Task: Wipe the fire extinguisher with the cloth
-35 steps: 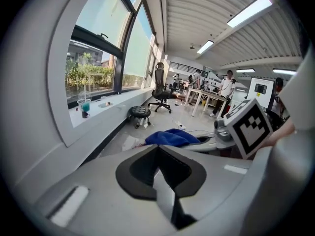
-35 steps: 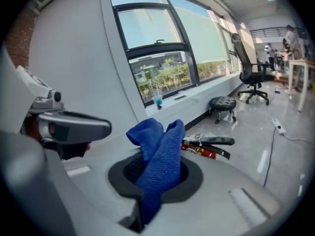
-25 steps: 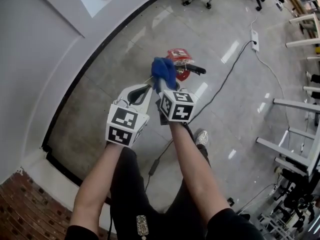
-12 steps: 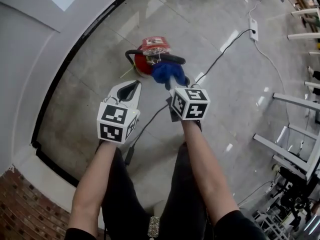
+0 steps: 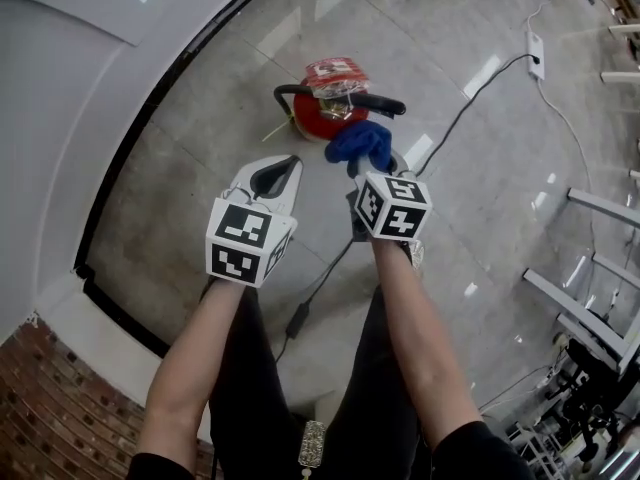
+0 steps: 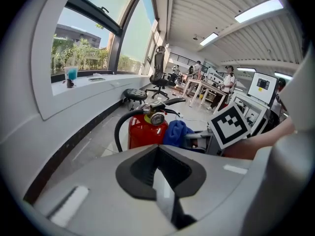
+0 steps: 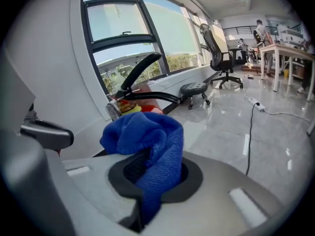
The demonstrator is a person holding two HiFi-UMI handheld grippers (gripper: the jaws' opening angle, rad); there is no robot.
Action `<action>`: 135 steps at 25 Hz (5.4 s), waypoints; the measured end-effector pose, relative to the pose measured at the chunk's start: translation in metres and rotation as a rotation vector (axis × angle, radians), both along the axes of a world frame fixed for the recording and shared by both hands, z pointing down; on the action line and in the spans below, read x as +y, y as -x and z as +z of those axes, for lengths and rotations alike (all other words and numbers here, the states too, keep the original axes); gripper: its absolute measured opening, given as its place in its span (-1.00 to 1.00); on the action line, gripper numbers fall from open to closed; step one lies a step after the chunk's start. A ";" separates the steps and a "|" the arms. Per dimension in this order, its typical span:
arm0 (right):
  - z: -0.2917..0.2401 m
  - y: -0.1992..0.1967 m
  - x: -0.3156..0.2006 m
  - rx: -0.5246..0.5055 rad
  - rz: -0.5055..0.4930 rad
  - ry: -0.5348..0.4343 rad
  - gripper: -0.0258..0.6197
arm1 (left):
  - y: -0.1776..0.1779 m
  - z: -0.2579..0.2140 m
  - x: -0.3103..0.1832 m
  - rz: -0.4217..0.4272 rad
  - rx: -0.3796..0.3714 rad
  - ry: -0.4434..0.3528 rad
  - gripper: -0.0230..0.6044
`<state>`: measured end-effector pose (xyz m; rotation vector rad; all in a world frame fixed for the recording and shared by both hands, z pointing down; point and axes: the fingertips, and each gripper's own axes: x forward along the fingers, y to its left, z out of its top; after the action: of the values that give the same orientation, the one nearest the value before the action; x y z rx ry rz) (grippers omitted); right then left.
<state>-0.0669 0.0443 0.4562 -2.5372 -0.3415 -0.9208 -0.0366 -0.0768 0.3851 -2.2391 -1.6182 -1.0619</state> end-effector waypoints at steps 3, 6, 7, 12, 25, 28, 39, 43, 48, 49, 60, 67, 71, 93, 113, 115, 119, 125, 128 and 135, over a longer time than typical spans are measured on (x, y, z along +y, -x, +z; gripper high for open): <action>0.001 -0.002 -0.024 0.011 -0.015 0.008 -0.83 | -0.007 0.007 -0.015 -0.014 -0.011 -0.005 -0.91; 0.007 -0.005 -0.043 0.021 0.015 -0.045 -0.83 | -0.014 0.012 -0.030 -0.021 -0.021 -0.010 -0.91; 0.009 -0.008 -0.050 0.025 0.023 -0.067 -0.83 | -0.016 0.013 -0.035 -0.021 -0.023 -0.011 -0.91; 0.019 -0.037 -0.089 0.059 0.094 -0.174 -0.83 | -0.027 0.017 -0.060 -0.014 -0.026 -0.021 -0.91; 0.036 -0.100 -0.108 0.085 0.259 -0.243 -0.83 | -0.071 -0.002 -0.080 0.001 -0.002 0.014 -0.91; 0.043 -0.075 -0.099 0.054 0.230 -0.208 -0.83 | -0.065 0.005 -0.072 -0.025 -0.021 0.016 -0.91; 0.055 -0.001 -0.038 -0.008 0.123 -0.158 -0.83 | -0.003 0.041 -0.029 -0.064 -0.072 0.004 -0.91; 0.063 0.007 0.005 -0.015 0.164 -0.148 -0.83 | 0.012 0.046 -0.023 -0.076 -0.079 0.002 -0.91; 0.076 0.000 0.053 -0.016 0.206 -0.100 -0.83 | 0.008 0.057 -0.021 -0.087 -0.052 -0.009 -0.91; 0.079 -0.002 0.060 -0.015 0.215 -0.092 -0.83 | 0.005 0.061 -0.020 -0.091 -0.050 -0.010 -0.91; 0.113 0.012 0.018 -0.070 0.207 -0.104 -0.83 | -0.004 0.078 -0.024 -0.045 -0.041 0.005 -0.91; 0.124 -0.003 -0.052 -0.086 0.228 -0.162 -0.83 | -0.008 0.073 -0.058 0.005 -0.056 0.022 -0.91; 0.125 -0.027 -0.078 -0.084 0.319 -0.223 -0.83 | -0.014 0.069 -0.081 0.019 -0.076 0.057 -0.91; 0.157 -0.009 -0.054 0.082 0.158 -0.140 -0.83 | -0.001 0.141 -0.050 -0.007 0.008 0.065 -0.91; 0.213 0.002 -0.017 -0.017 0.058 -0.079 -0.83 | -0.012 0.201 -0.023 -0.033 0.125 0.023 -0.91; 0.219 -0.003 -0.038 -0.027 0.070 -0.127 -0.83 | -0.011 0.202 -0.026 -0.028 0.130 0.030 -0.91; 0.228 -0.023 -0.074 -0.004 0.113 -0.249 -0.83 | -0.016 0.201 -0.036 -0.045 0.127 0.058 -0.91; 0.226 -0.070 -0.099 0.098 0.176 -0.341 -0.83 | -0.037 0.200 -0.060 -0.101 0.105 0.091 -0.91; 0.229 -0.079 -0.104 0.109 0.177 -0.309 -0.83 | -0.040 0.201 -0.067 -0.110 0.099 0.091 -0.91; 0.236 -0.044 -0.089 0.028 0.116 -0.210 -0.83 | -0.028 0.216 -0.058 -0.059 0.072 0.066 -0.91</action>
<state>-0.0225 -0.0449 0.6918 -2.3116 -0.3589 -0.8303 -0.0089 -0.1347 0.6013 -2.3525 -1.5898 -0.9435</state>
